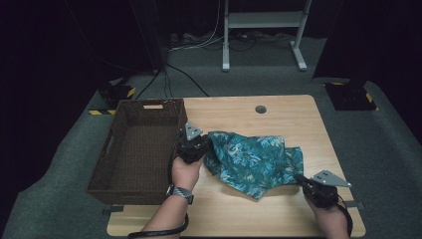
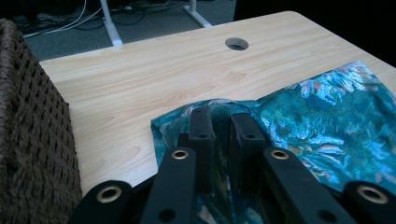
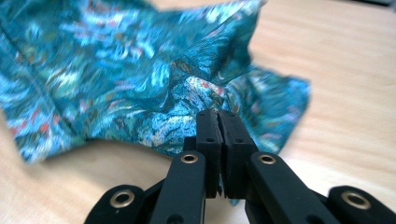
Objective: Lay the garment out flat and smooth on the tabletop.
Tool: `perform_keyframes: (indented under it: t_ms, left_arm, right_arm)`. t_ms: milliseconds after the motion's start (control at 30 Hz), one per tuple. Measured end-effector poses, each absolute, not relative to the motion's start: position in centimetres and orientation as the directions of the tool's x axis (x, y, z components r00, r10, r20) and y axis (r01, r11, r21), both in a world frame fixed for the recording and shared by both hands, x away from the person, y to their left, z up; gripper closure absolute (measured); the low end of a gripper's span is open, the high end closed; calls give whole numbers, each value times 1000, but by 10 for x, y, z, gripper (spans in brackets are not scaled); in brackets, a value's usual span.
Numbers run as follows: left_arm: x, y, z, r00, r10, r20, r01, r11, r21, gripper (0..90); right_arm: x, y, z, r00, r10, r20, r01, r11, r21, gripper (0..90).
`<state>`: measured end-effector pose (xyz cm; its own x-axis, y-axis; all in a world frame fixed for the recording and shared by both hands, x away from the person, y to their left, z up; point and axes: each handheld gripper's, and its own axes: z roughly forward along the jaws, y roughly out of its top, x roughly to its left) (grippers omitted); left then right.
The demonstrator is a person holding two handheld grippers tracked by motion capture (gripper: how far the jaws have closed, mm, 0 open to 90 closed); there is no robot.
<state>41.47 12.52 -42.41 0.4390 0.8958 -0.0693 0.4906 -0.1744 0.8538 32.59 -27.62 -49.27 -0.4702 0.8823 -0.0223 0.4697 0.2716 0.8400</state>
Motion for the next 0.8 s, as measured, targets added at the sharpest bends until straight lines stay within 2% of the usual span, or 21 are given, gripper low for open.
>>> perform_keyframes:
  t_ms: [267, 567, 800]
  left_arm:
    - [426, 118, -423, 428, 900, -84, 505, -161, 848, 821]
    - [448, 105, -429, 401, 909, -116, 520, -122, 845, 823]
    - [463, 98, -457, 367, 921, -130, 573, -114, 812, 823]
  right_arm:
    - [342, -297, -469, -430, 903, -28, 434, 234, 870, 879]
    - [383, -312, -432, -402, 914, -58, 385, 226, 895, 878]
    - [424, -321, -443, -367, 928, -57, 437, 226, 870, 876]
